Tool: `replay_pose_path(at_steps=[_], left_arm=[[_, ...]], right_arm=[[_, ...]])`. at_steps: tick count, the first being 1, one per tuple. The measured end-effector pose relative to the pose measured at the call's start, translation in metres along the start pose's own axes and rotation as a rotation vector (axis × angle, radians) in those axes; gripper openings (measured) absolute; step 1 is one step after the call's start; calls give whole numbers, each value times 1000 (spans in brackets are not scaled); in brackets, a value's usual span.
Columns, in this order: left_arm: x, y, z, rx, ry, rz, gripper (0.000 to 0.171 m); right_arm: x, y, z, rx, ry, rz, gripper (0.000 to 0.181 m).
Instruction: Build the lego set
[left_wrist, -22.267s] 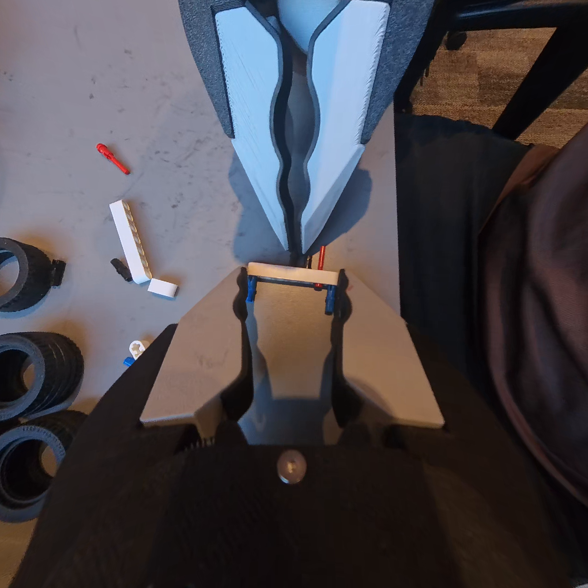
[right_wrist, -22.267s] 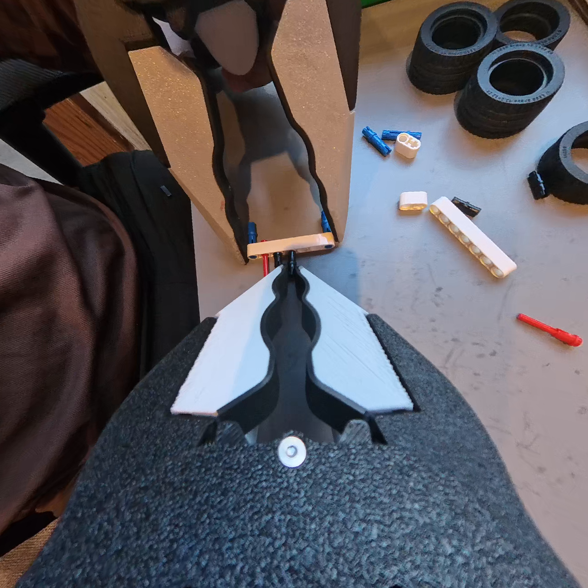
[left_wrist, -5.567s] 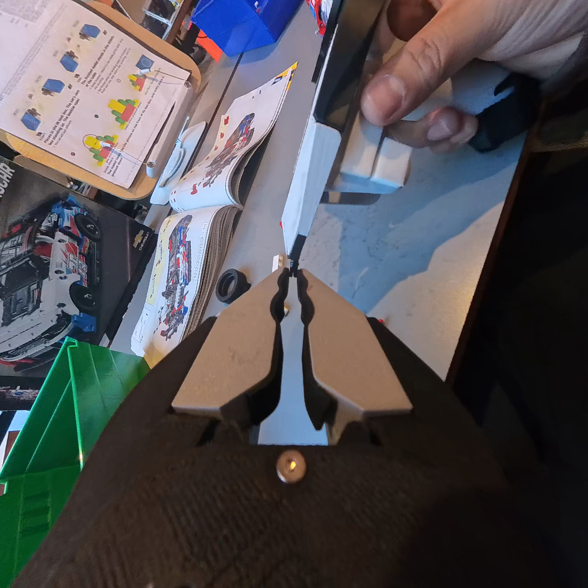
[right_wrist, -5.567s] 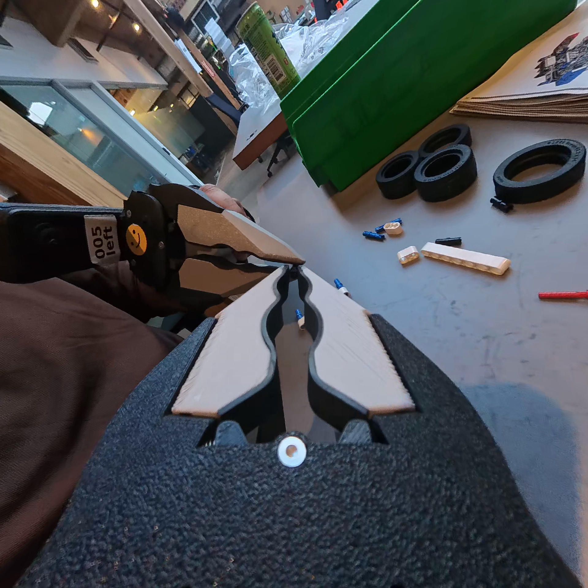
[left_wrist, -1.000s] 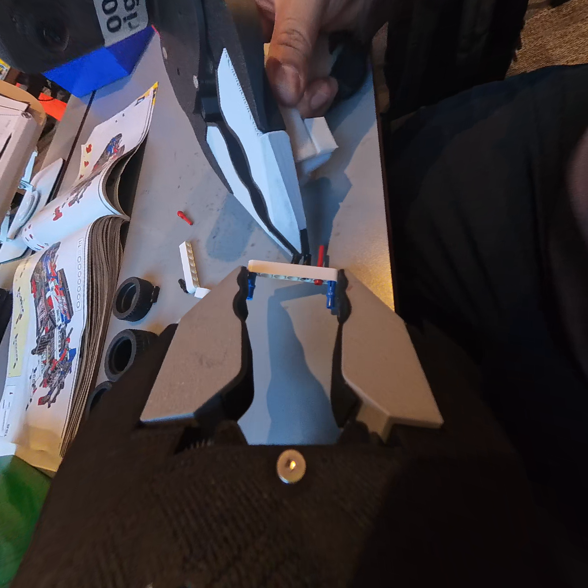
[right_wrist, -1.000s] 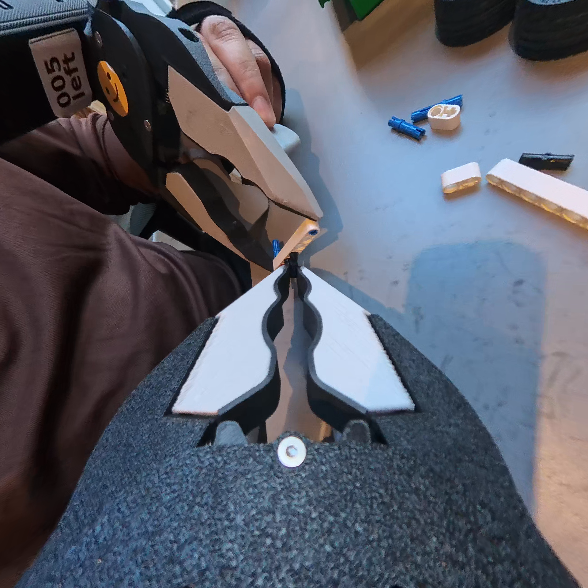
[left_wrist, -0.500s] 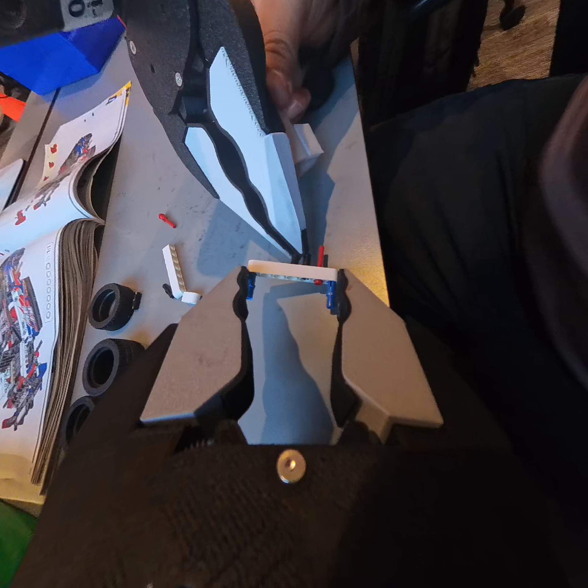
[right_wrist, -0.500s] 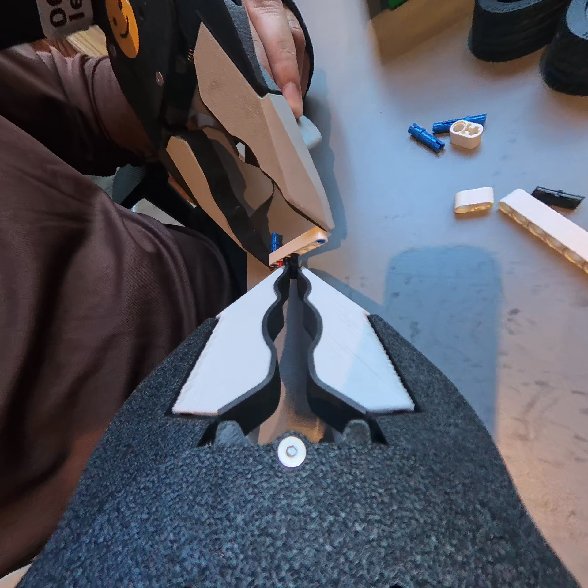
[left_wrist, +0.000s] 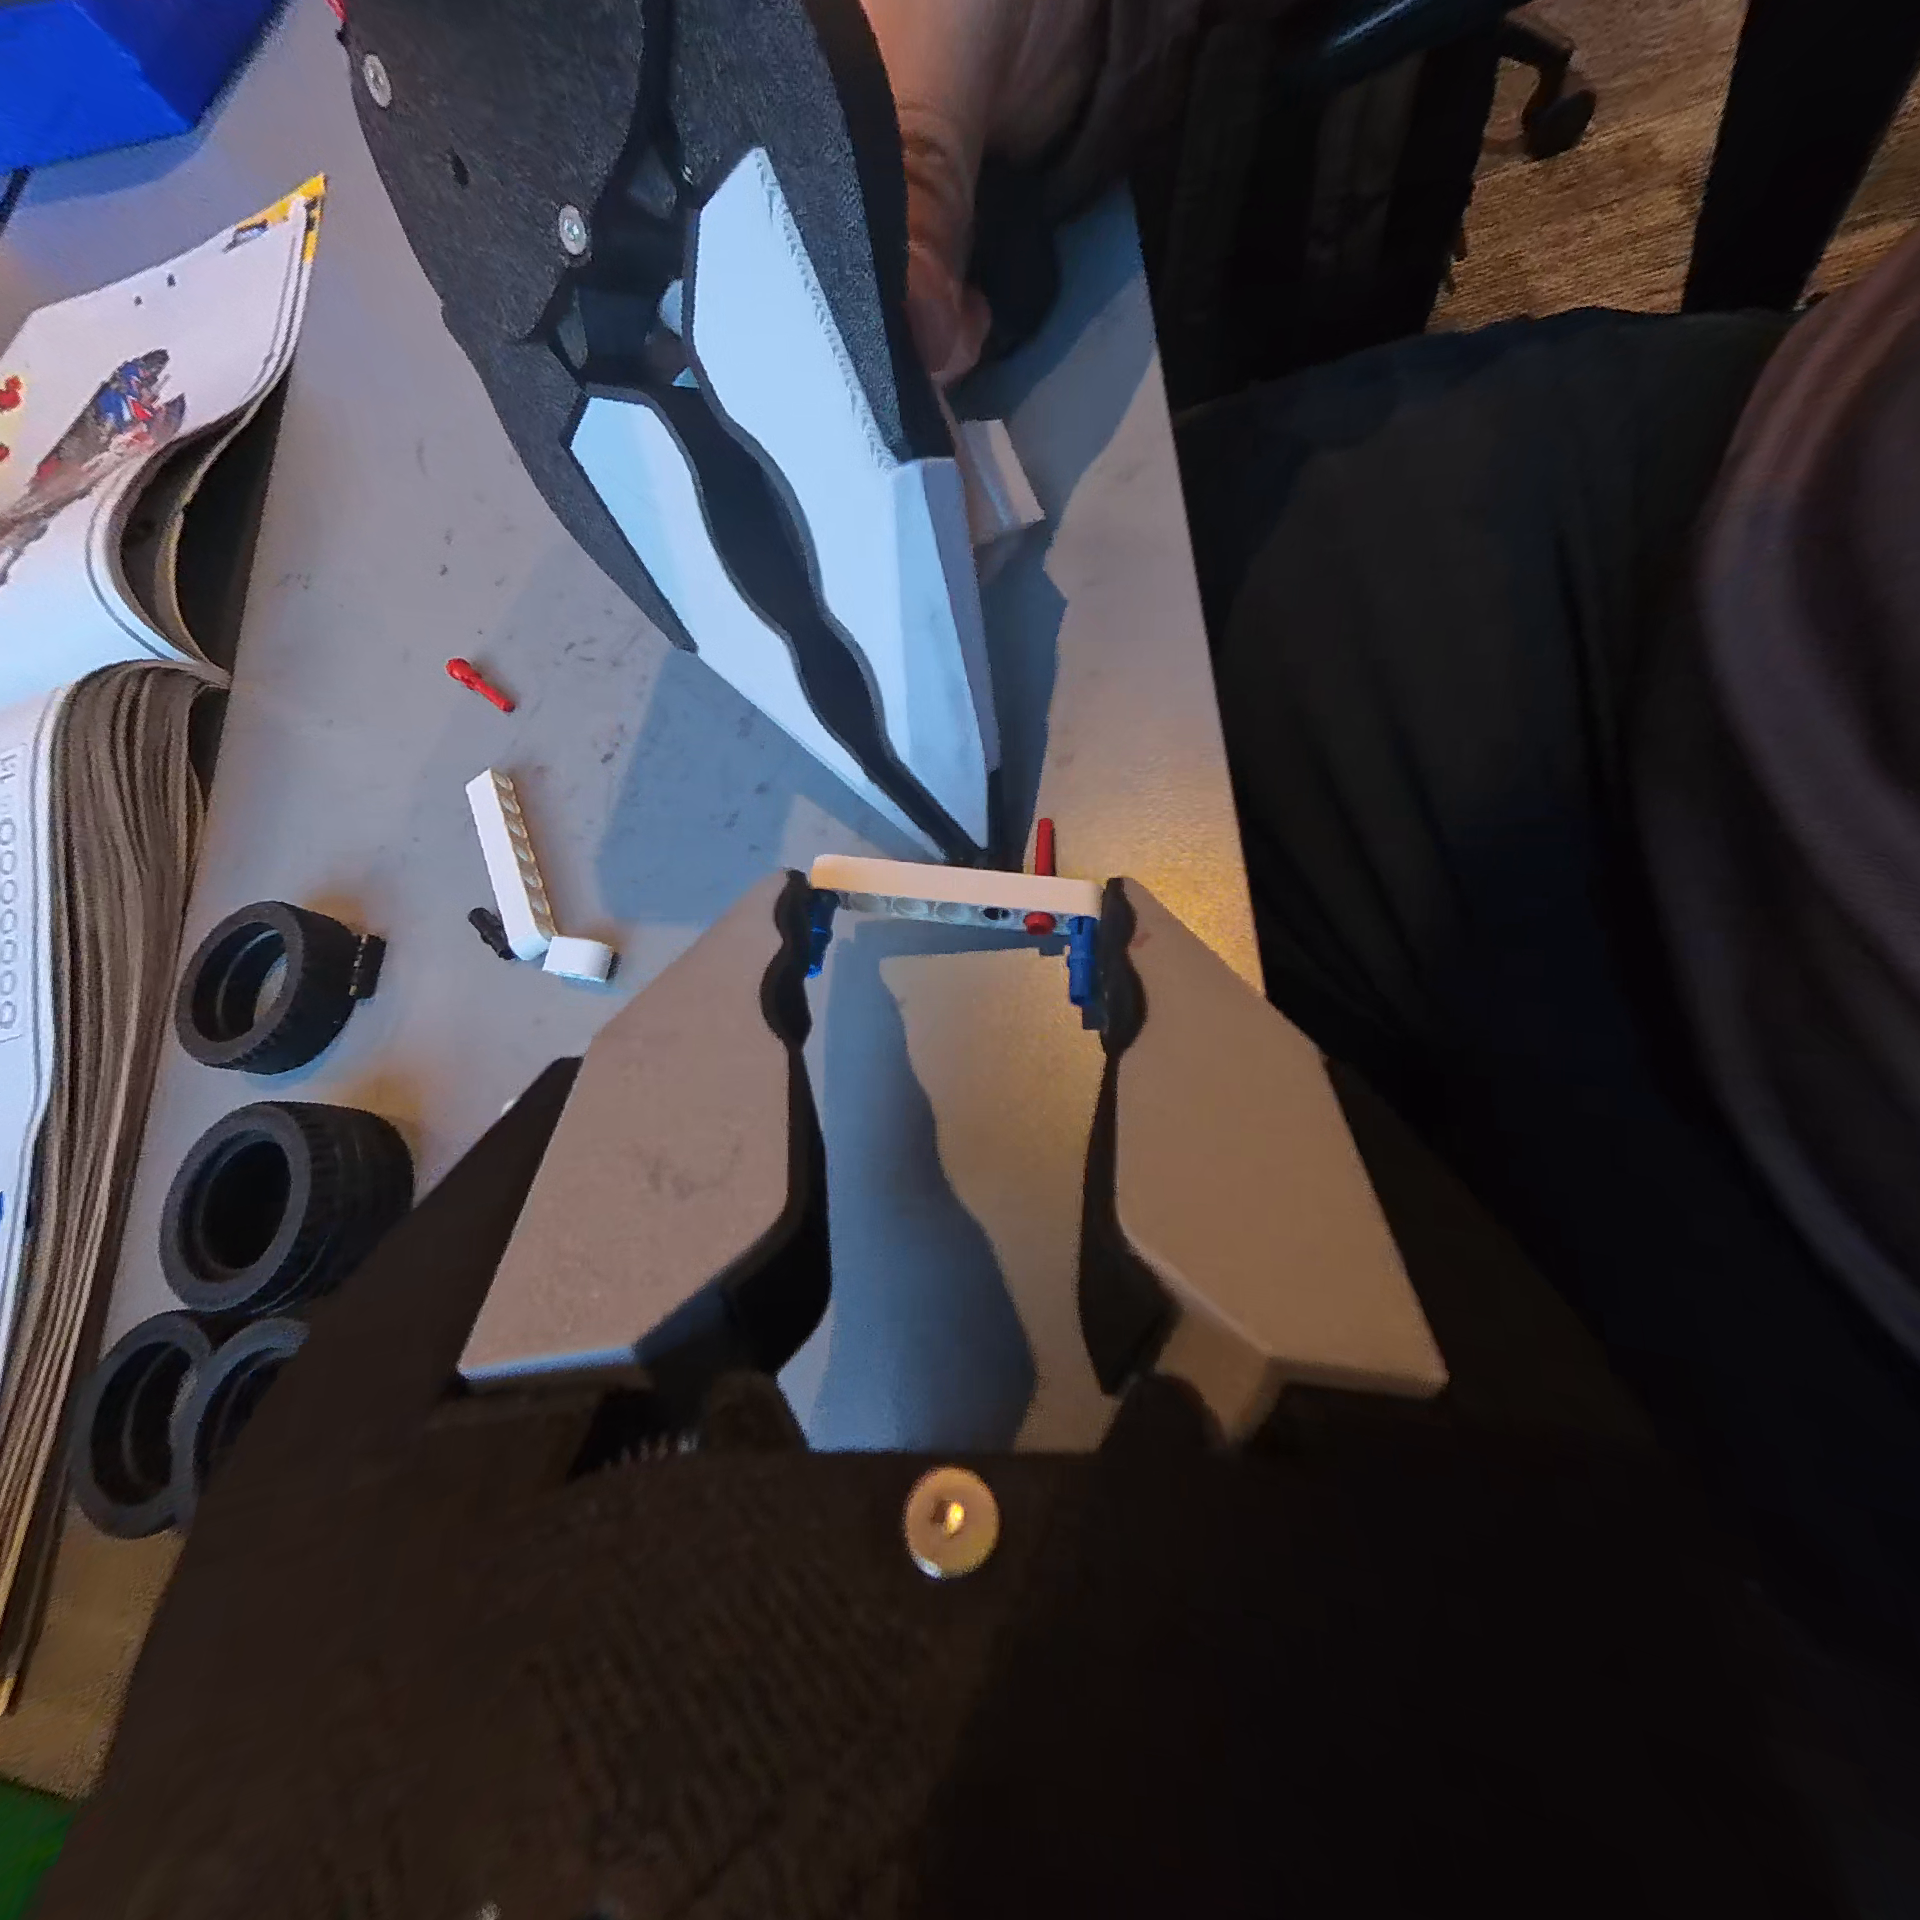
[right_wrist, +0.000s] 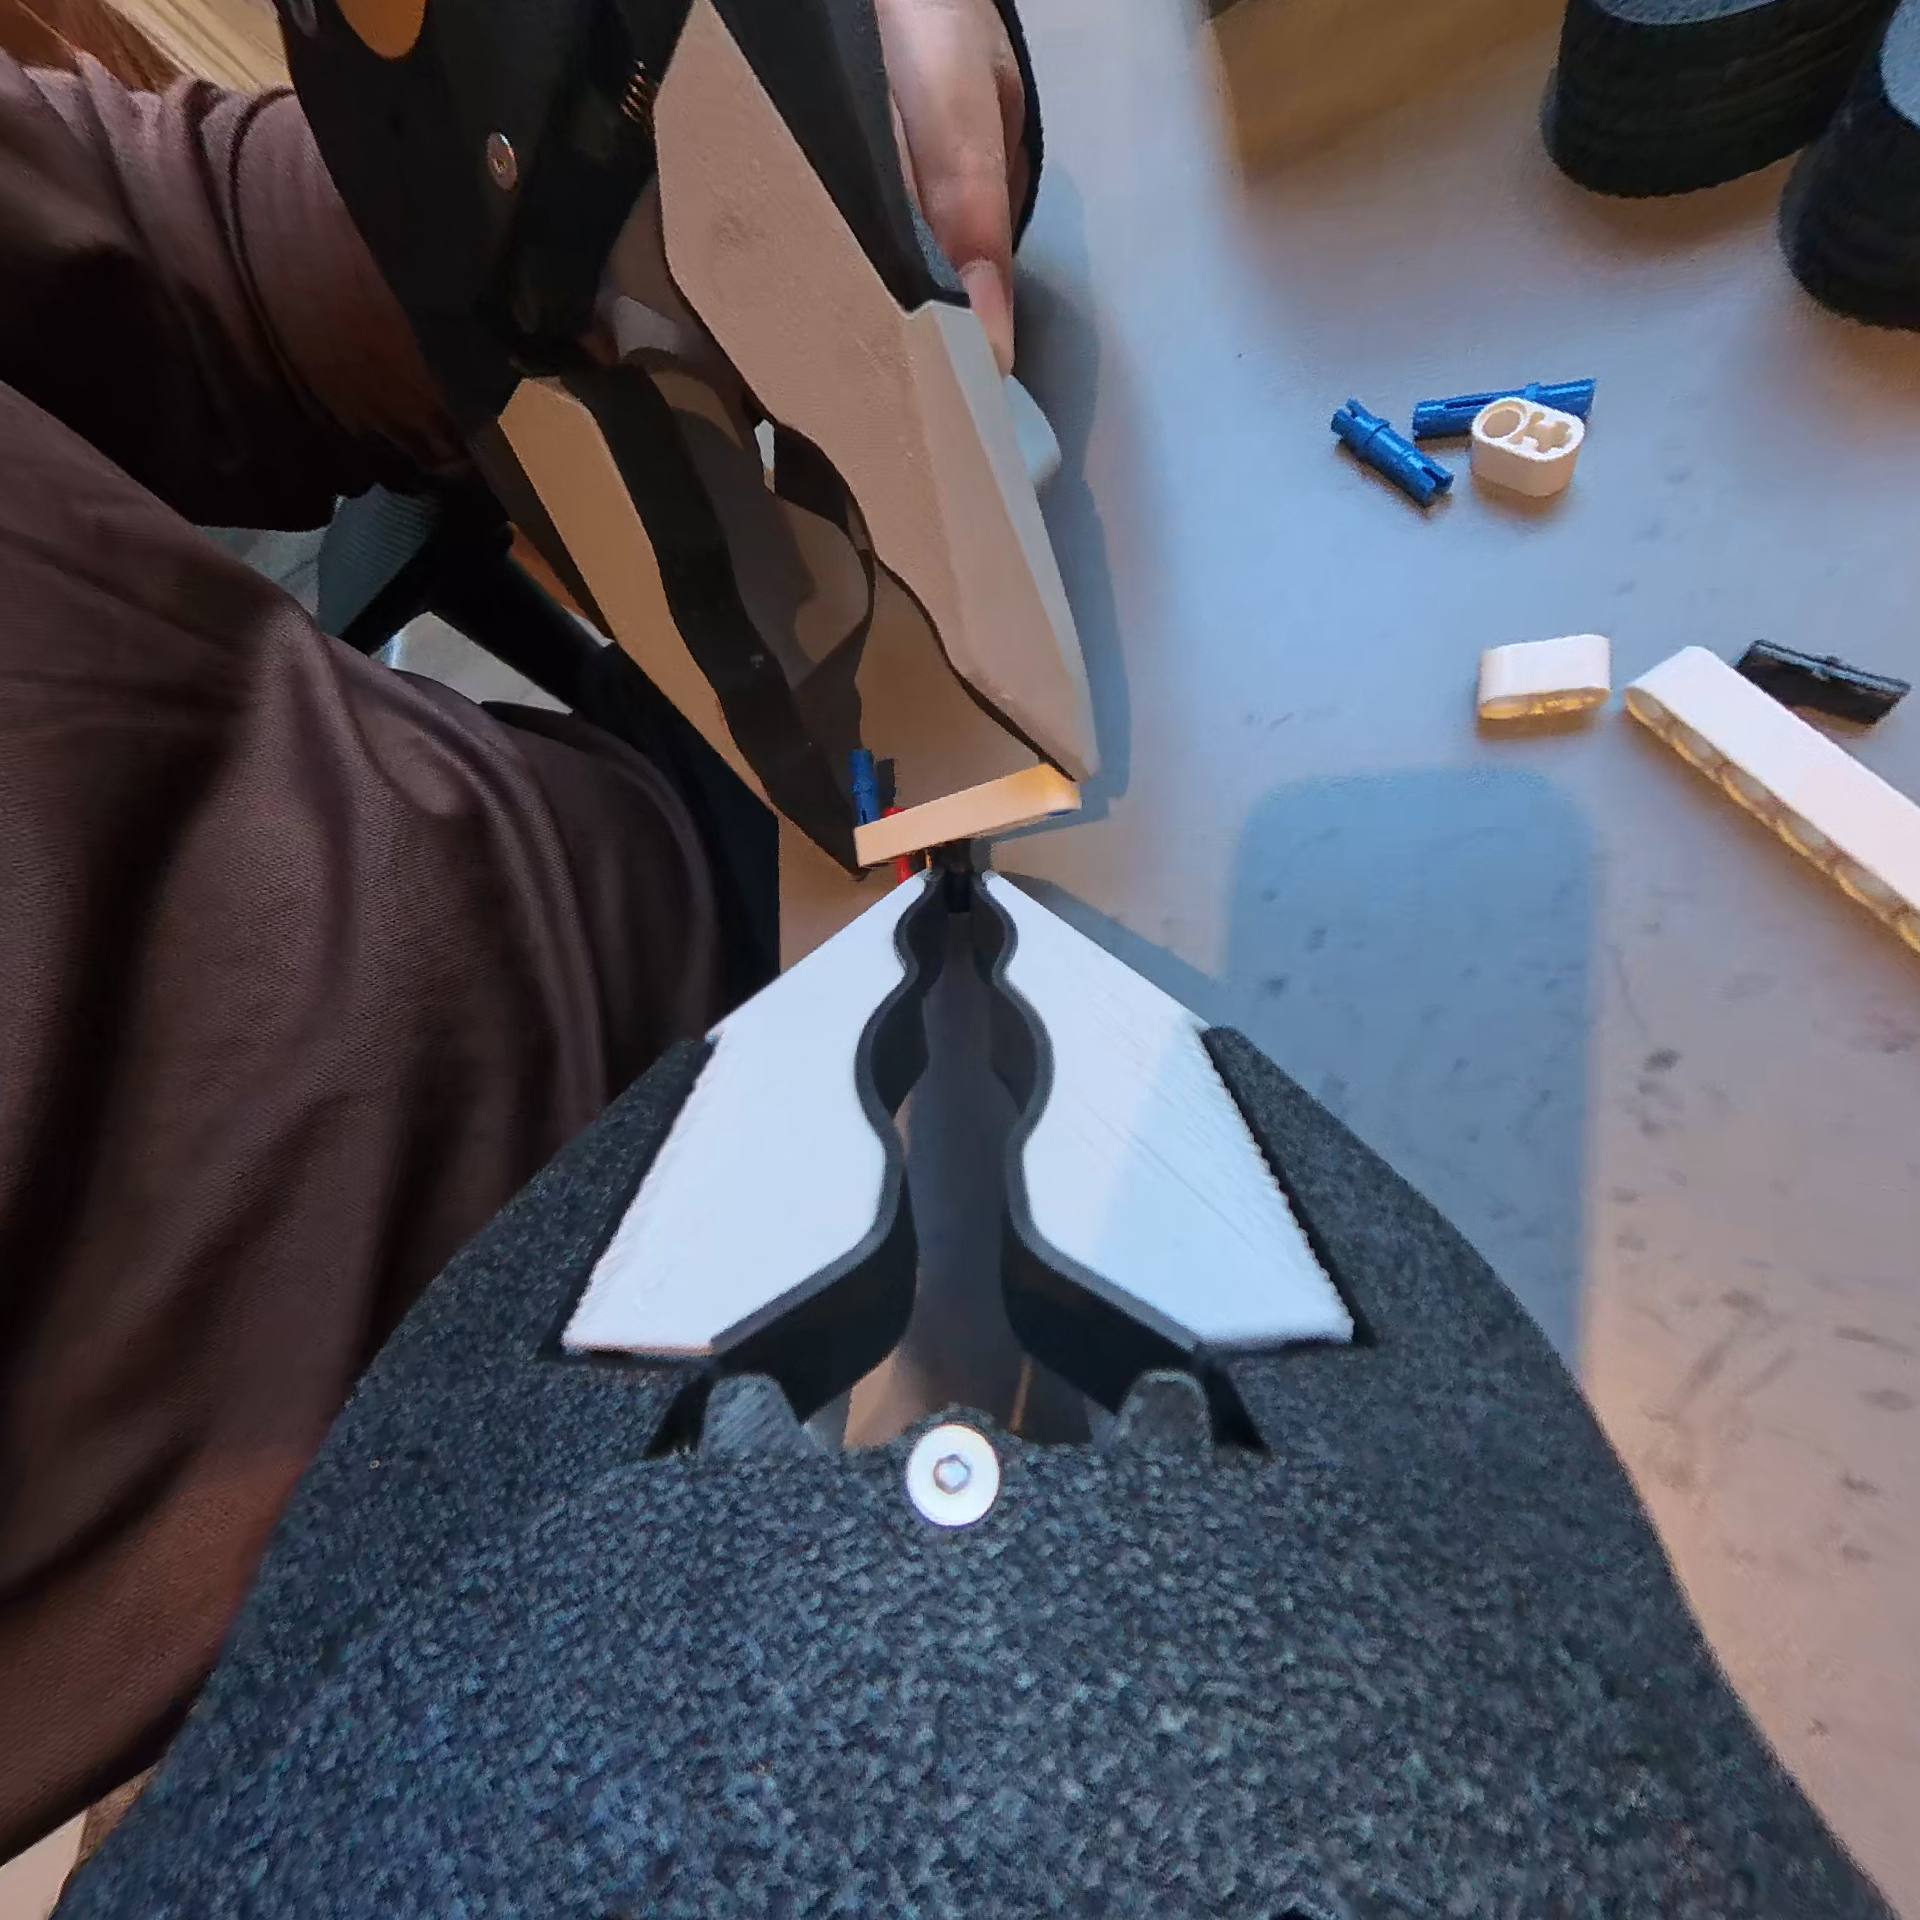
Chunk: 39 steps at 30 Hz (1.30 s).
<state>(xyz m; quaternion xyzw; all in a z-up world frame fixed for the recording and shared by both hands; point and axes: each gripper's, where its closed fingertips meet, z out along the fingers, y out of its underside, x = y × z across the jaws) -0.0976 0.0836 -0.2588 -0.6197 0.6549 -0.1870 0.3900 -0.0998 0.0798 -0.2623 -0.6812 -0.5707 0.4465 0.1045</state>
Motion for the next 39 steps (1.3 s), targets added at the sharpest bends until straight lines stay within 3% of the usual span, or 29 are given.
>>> replay_pose_path(at_steps=[13, 17, 23, 34, 39], left_arm=[[-6, 4, 2, -20, 22, -80, 54], [-17, 7, 2, -40, -54, -118, 54], [-24, 13, 1, -96, -152, -310, 54], [-29, 21, 2, -139, -248, -594, 54], [-30, 22, 2, -141, -266, -623, 54]], right_arm=[[7, -3, -2, 19, 28, 48, 5], [11, -4, -14, 76, 42, 82, 10], [15, -1, -21, 136, 125, 141, 24], [16, -4, -9, 87, 319, -45, 30], [19, -3, -7, 55, 388, -111, 27]])
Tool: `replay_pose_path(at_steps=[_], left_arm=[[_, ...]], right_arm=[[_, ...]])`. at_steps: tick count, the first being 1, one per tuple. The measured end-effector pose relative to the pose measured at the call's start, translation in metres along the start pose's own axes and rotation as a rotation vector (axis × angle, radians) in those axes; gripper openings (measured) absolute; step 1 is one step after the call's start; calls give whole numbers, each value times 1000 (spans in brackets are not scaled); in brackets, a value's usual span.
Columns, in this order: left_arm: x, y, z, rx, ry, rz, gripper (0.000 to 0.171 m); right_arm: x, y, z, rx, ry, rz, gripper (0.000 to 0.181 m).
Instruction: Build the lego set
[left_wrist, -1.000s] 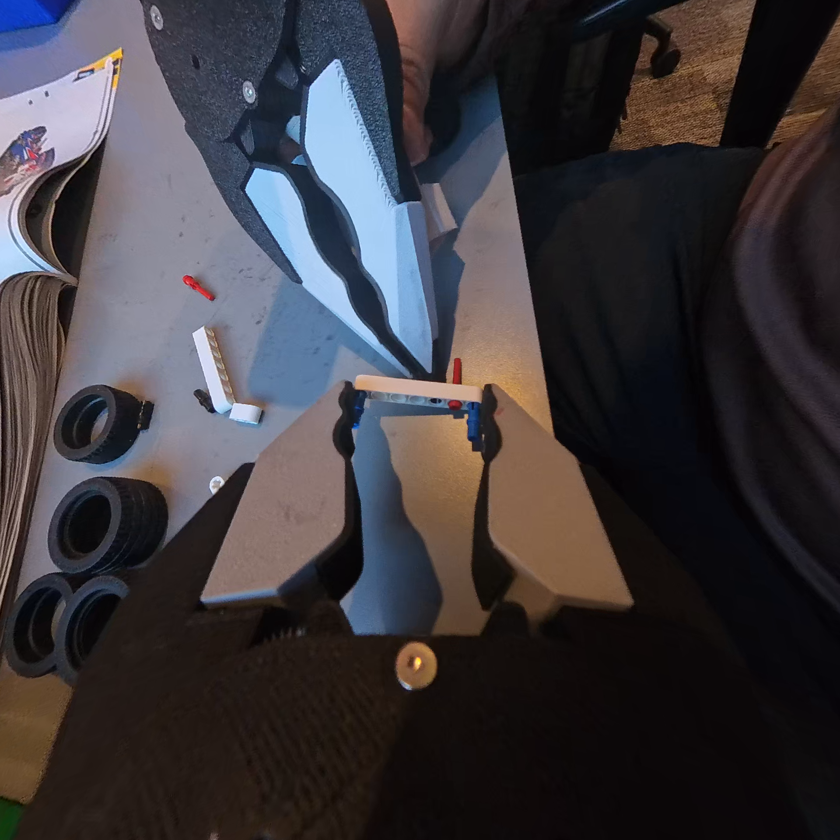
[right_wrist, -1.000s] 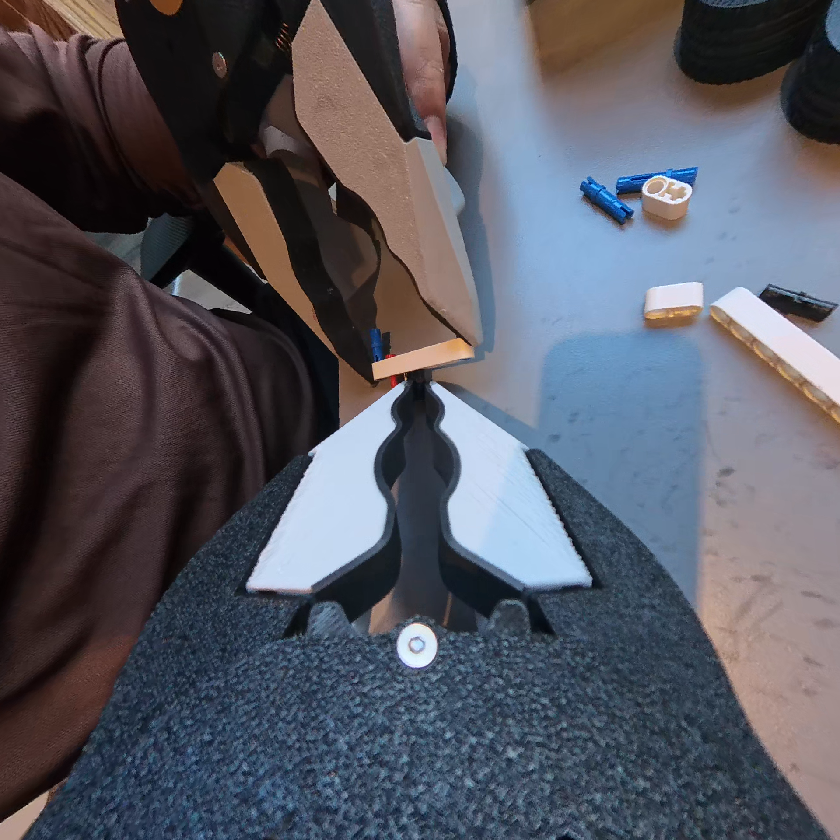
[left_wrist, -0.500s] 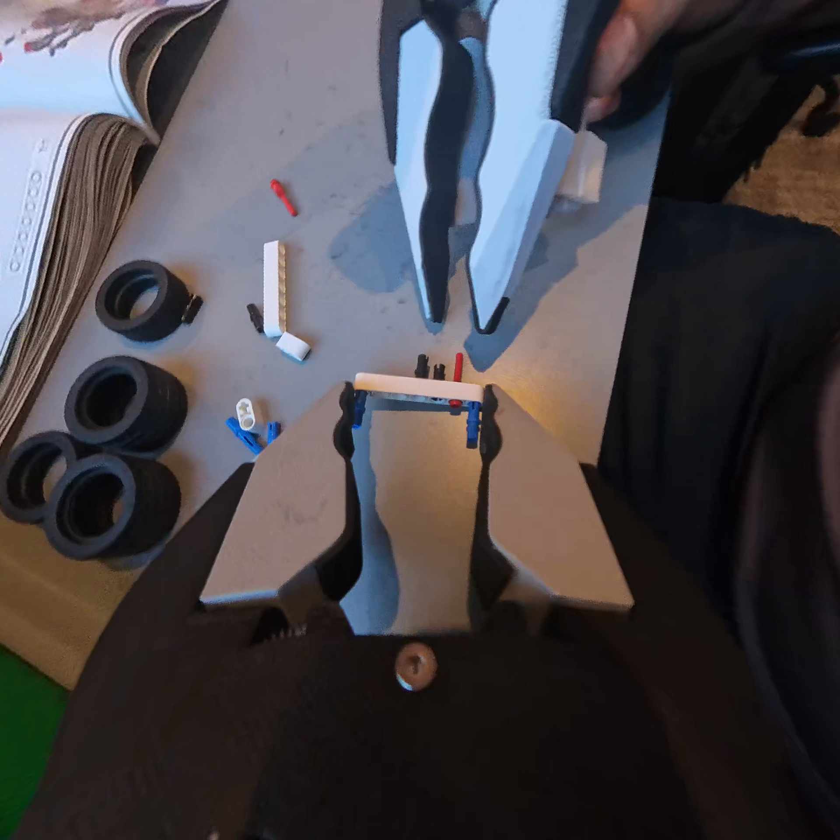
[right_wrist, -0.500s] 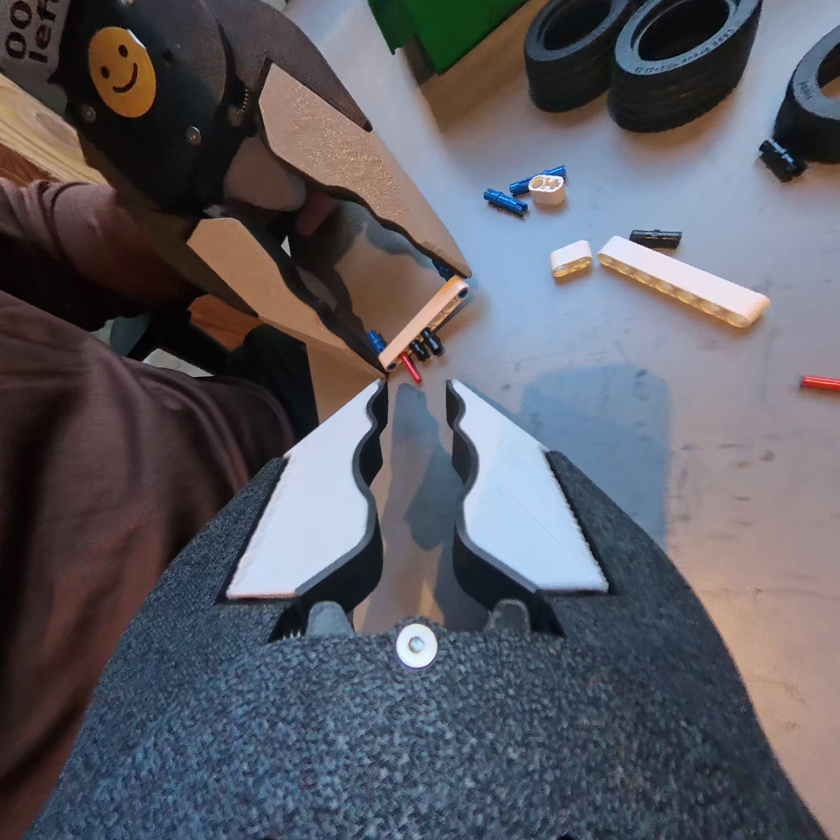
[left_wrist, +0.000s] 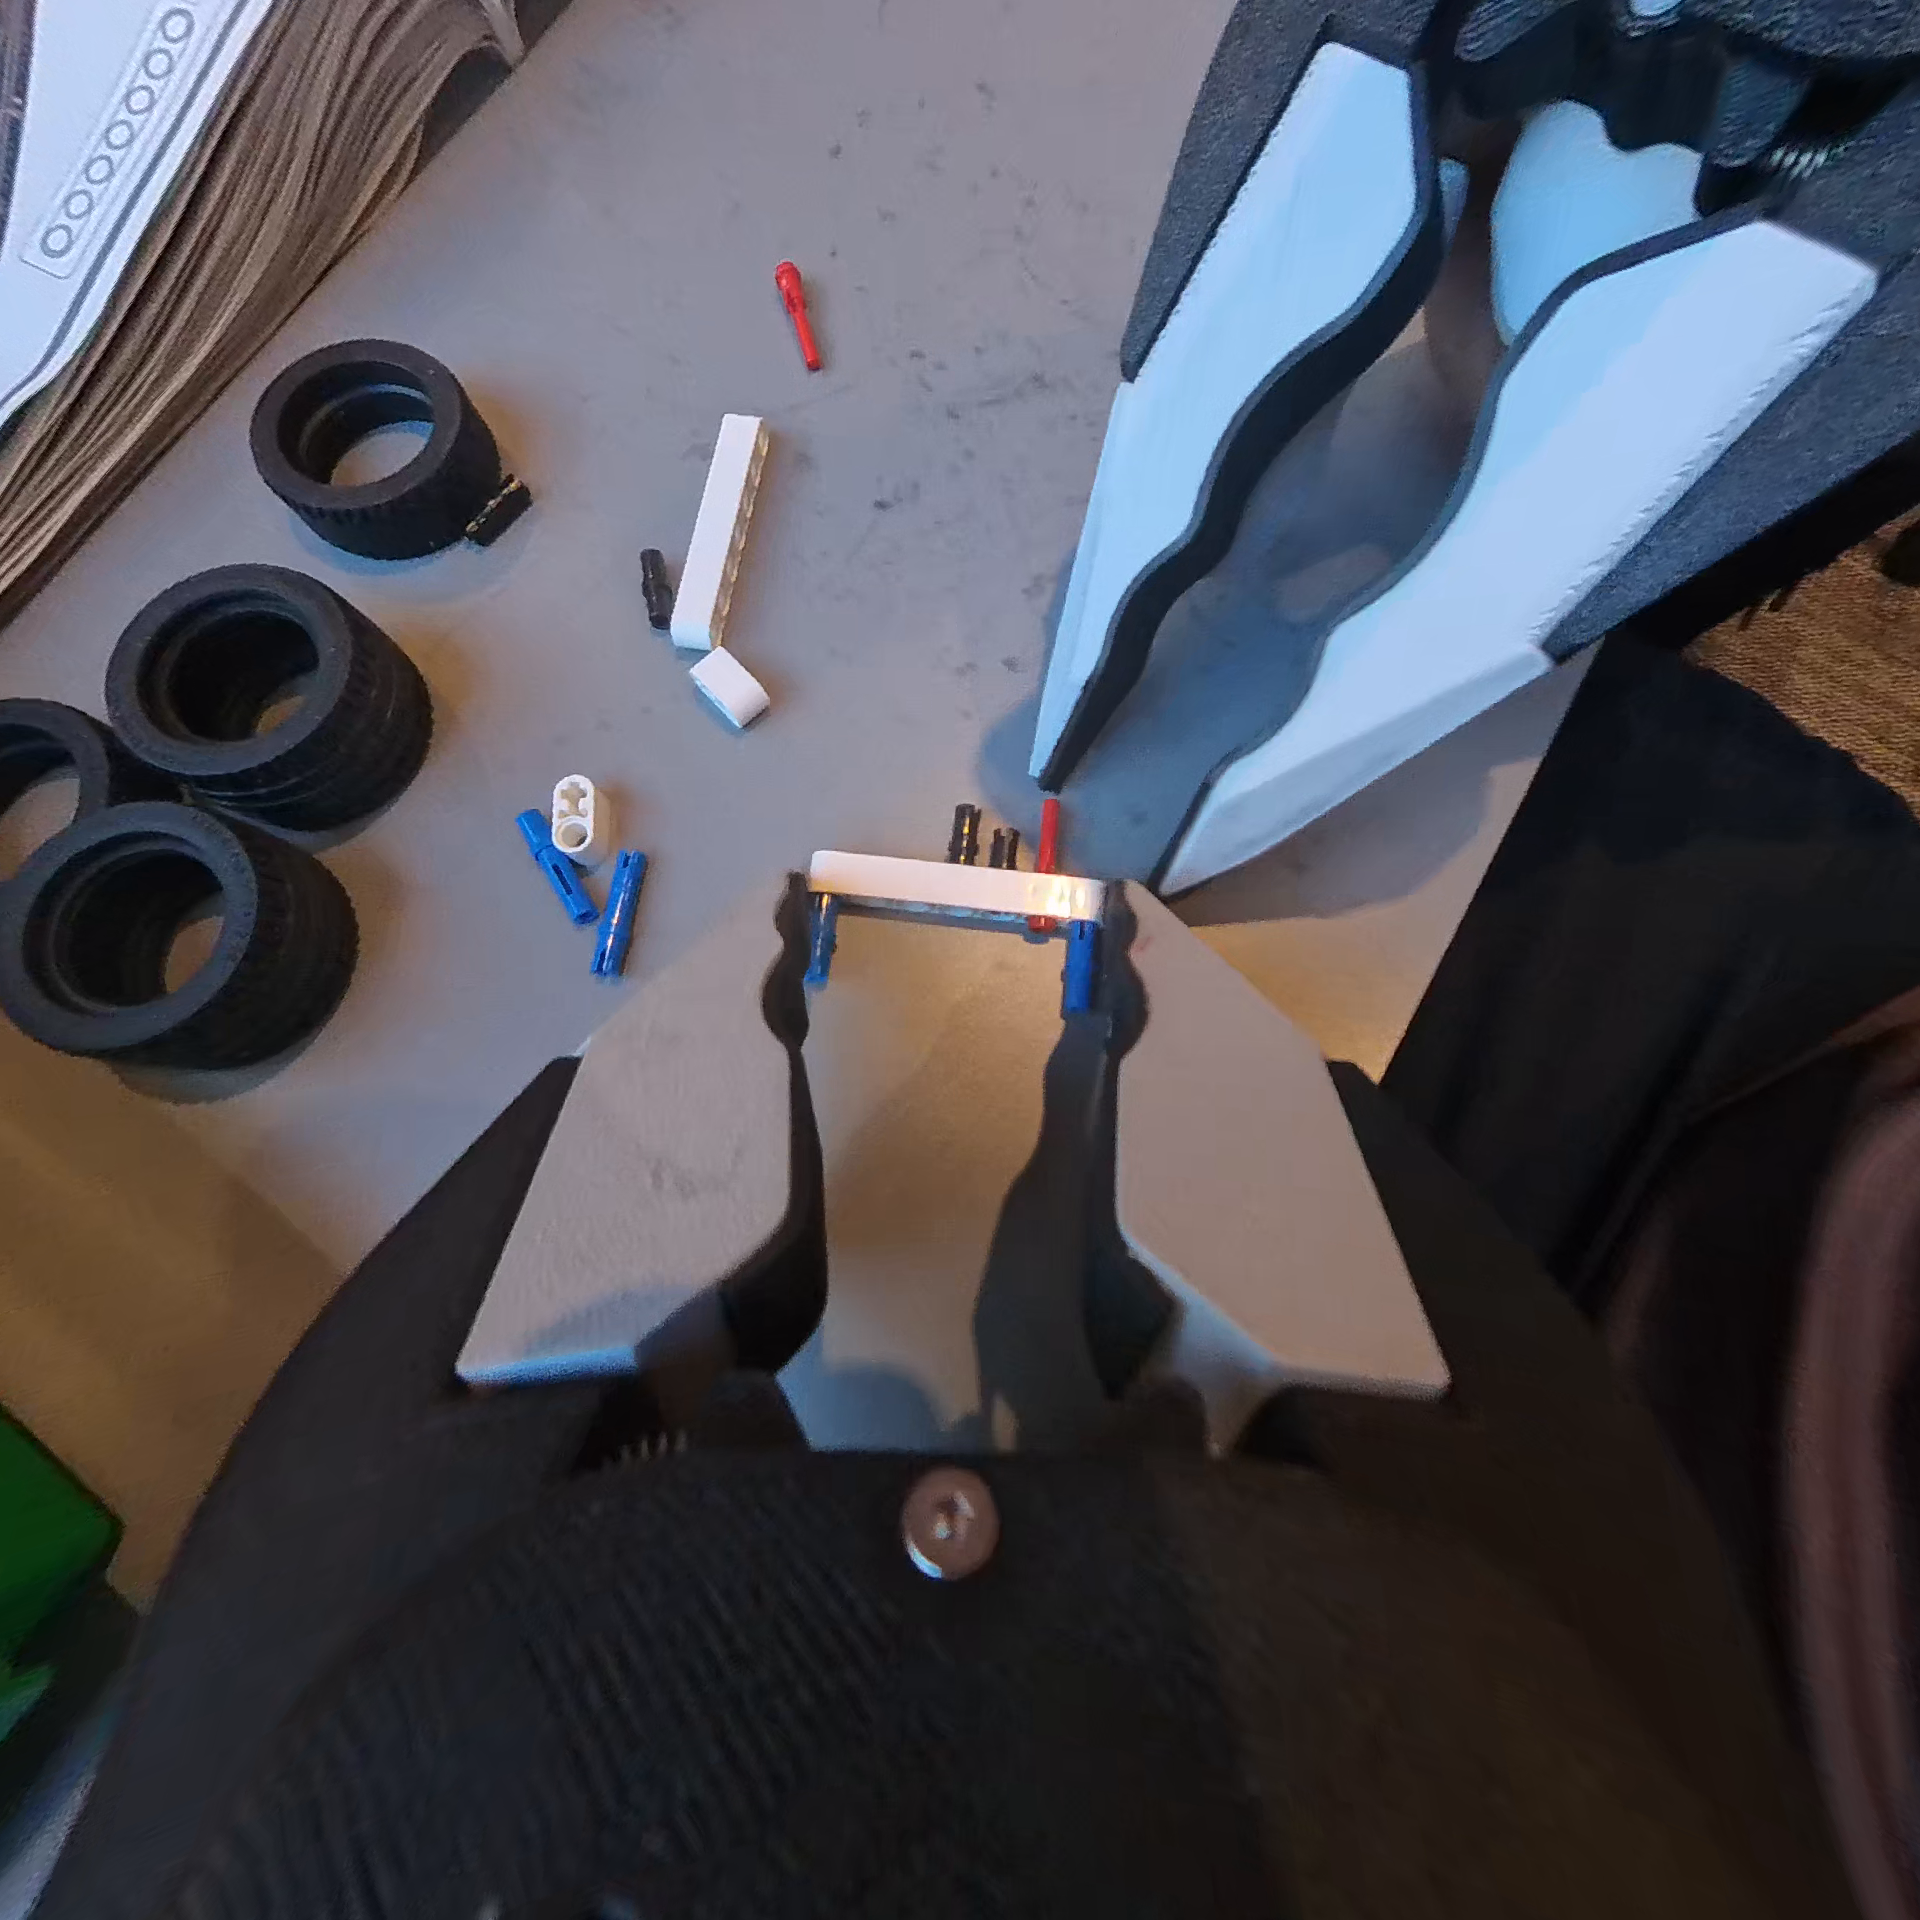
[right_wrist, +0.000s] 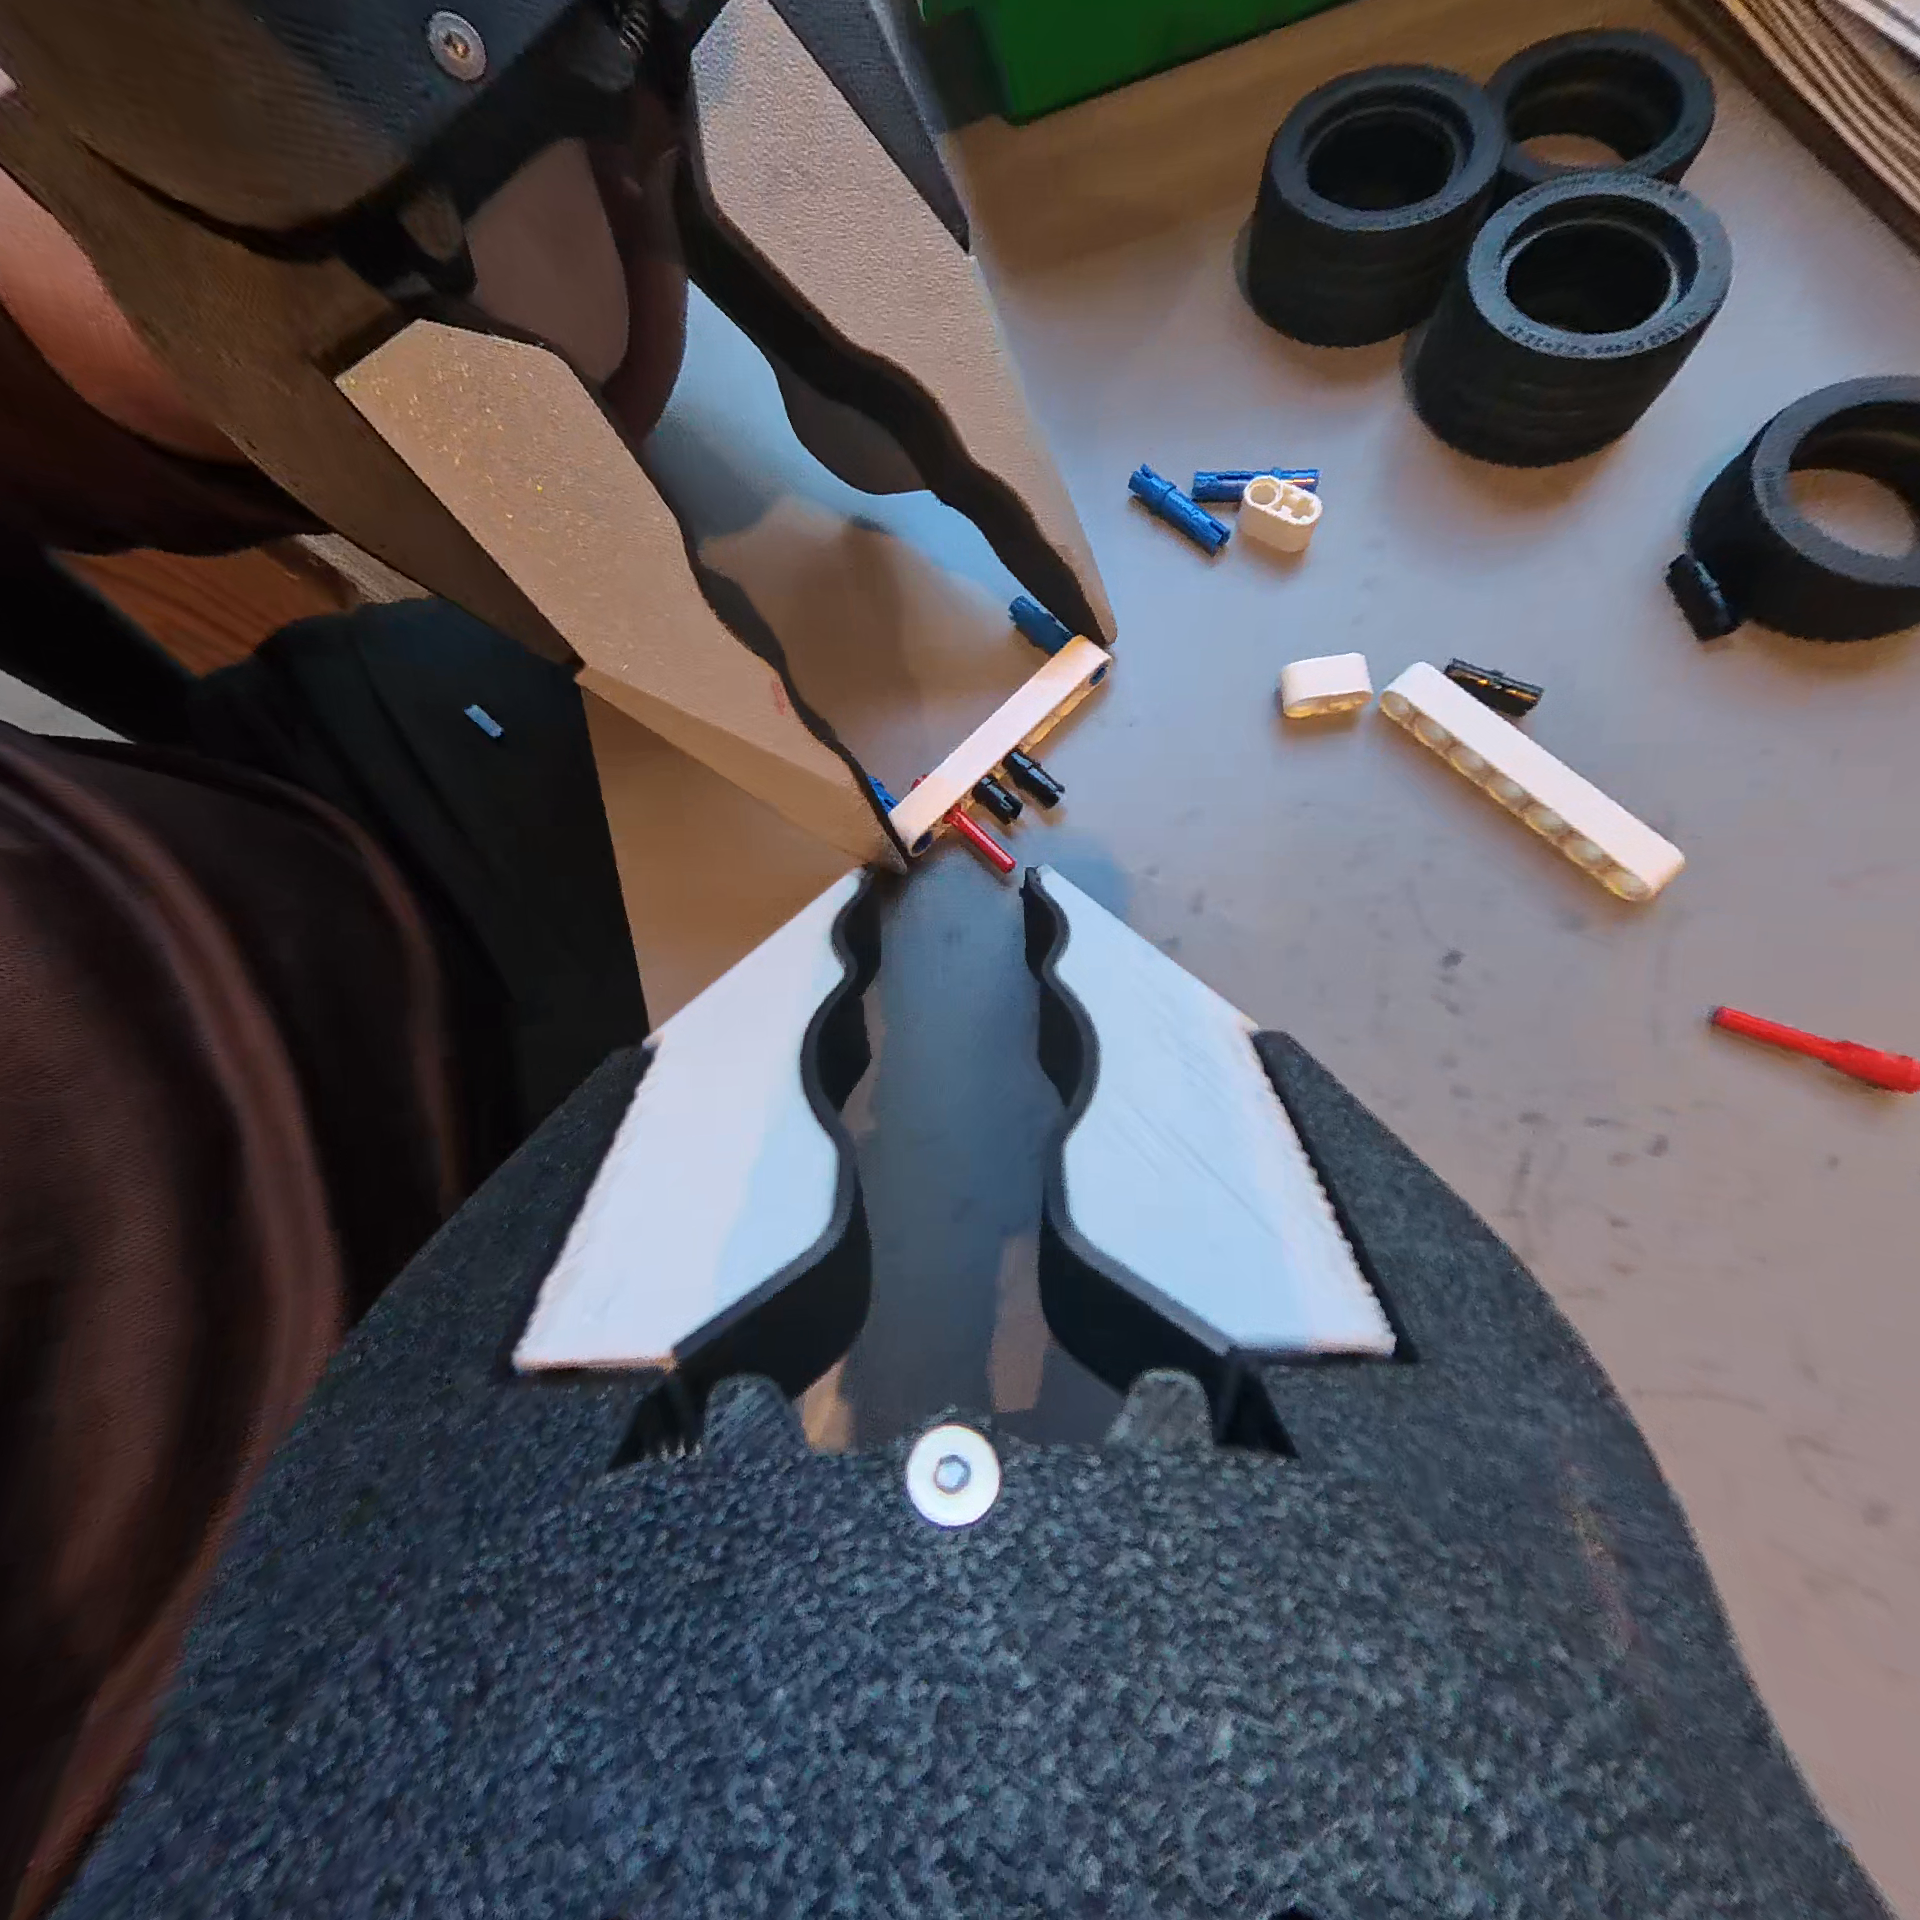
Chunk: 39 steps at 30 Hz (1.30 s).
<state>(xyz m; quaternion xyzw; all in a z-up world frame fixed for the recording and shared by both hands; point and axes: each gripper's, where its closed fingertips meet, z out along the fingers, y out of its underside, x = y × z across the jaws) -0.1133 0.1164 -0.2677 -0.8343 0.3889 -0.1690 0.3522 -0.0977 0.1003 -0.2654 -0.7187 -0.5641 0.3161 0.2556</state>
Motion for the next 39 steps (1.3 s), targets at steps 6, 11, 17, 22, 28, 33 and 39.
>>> replay_pose_path(at_steps=[6, 11, 17, 22, 28, 33, 39], left_arm=[[0, 0, -1, 1, -1, -18, 55], [4, 1, -5, 19, 48, -83, 64], [1, 6, -14, 34, 46, -135, 63], [-5, 11, -20, 40, 37, -159, 63], [-3, 19, -26, 24, 31, -117, 54], [-2, 20, -26, 27, 36, -94, 50], [15, 21, -28, 0, 102, -40, 49]], right_arm=[[5, 0, -1, 4, 15, 13, 26], [15, 0, -4, 10, 53, 37, 24], [11, -3, -7, 34, 41, 2, 32], [7, -2, -2, 10, 67, -65, 40], [4, -4, 1, 7, 104, -125, 40], [1, -9, 3, 25, 95, -122, 40], [11, -7, 0, 8, 131, -137, 40]])
